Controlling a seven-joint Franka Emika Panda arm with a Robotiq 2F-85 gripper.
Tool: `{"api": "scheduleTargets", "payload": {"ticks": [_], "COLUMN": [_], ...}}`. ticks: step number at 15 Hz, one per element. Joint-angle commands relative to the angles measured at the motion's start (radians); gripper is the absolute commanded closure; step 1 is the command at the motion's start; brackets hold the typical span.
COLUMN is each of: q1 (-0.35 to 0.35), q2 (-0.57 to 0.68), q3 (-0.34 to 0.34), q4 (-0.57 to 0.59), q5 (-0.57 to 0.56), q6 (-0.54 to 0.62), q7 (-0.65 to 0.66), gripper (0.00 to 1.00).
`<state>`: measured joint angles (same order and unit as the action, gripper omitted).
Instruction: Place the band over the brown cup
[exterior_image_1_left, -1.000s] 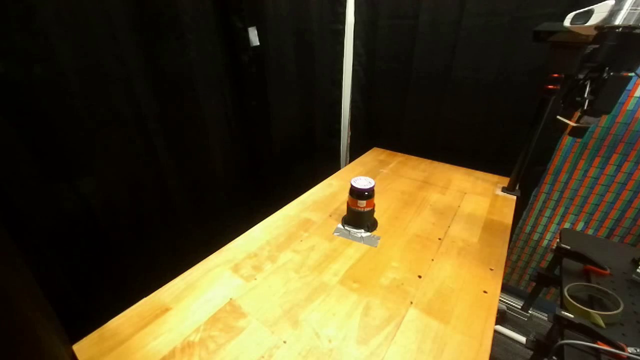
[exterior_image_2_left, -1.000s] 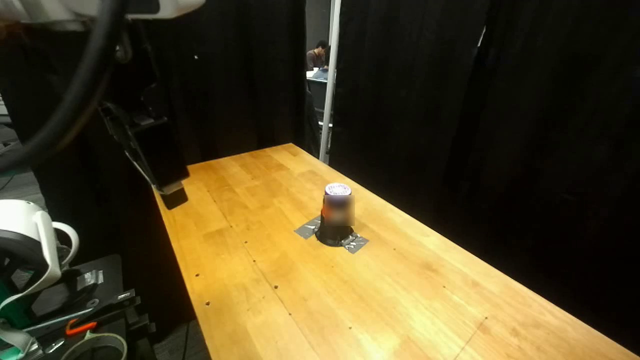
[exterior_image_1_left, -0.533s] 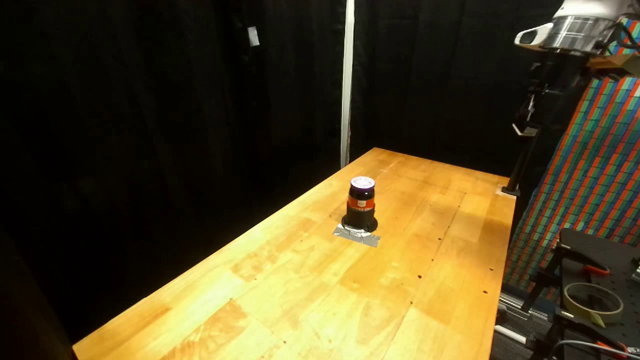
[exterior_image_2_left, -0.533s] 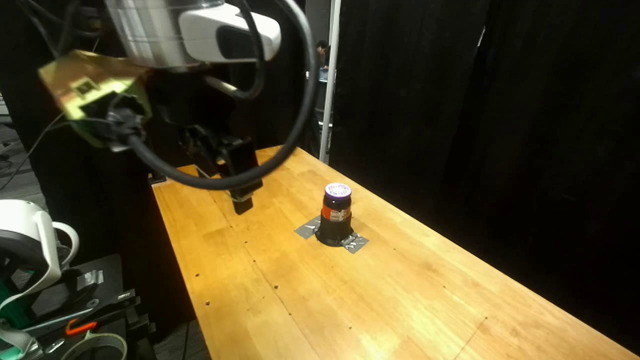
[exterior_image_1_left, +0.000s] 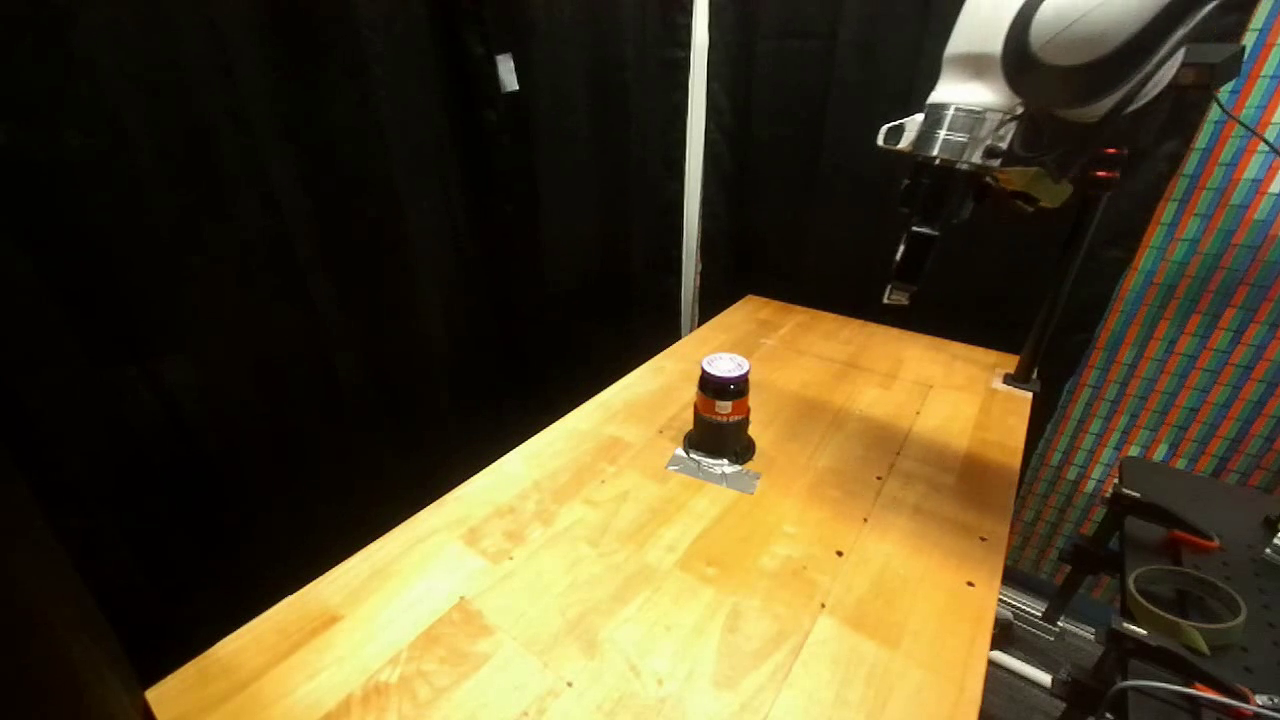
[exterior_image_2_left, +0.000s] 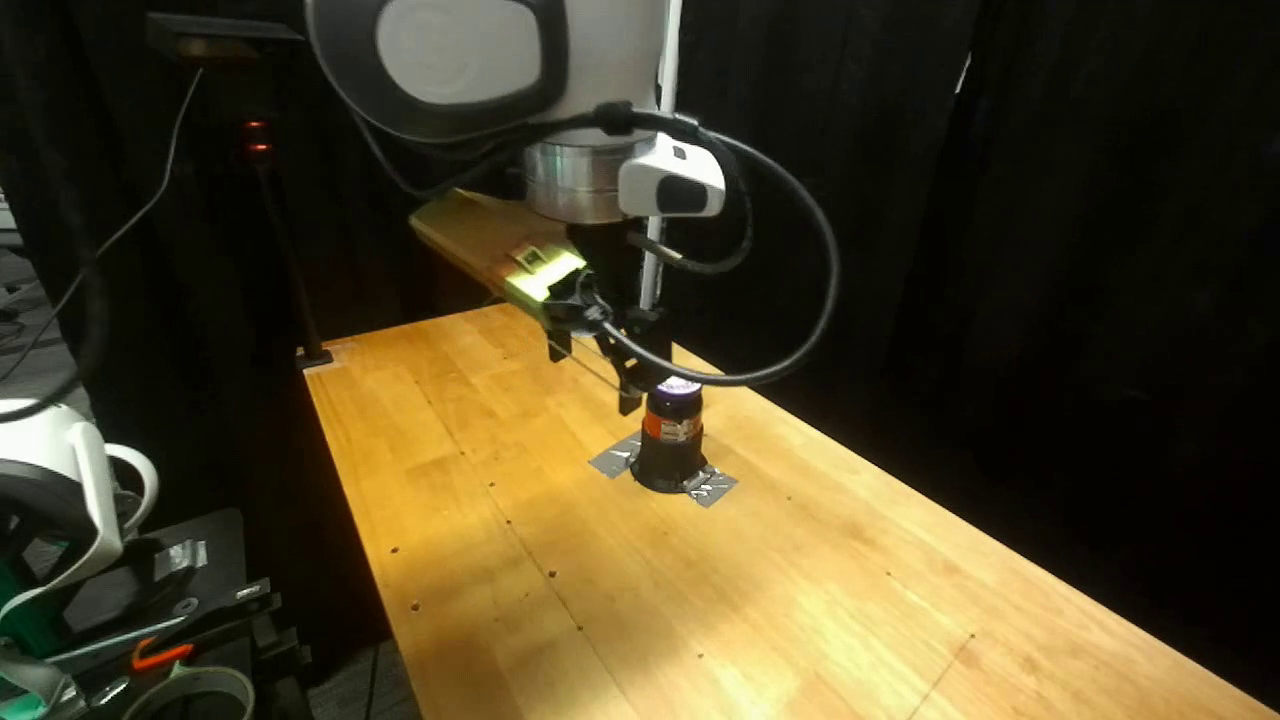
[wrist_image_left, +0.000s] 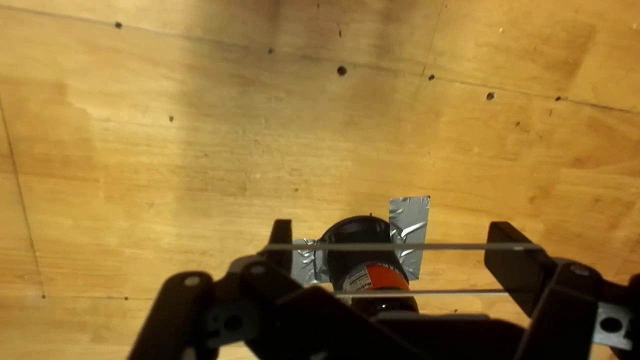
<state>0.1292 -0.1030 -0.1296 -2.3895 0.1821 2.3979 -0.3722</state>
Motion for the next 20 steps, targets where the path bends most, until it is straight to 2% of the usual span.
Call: {"api": "scheduleTargets", "payload": {"ticks": [1, 6, 9, 14, 20], "q1": [-0.026, -0.091, -0.111, -0.100, -0.080], "q2": [0.241, 0.508, 0.660, 0.849, 0.939], "q3": [0.062, 0.178, 0.221, 0.223, 0.217], "q4": [0.240, 0.540, 0.710, 0.954, 1.134], "q5": [0.069, 0.067, 0.033, -0.055, -0.139], "q6": [0.027, 0.012, 0.004, -0.091, -0.242], "q7": [-0.065, -0.079, -0.044, 0.025, 0.079], "gripper": [0.00, 0.00, 0.00, 0.00, 0.00]}}
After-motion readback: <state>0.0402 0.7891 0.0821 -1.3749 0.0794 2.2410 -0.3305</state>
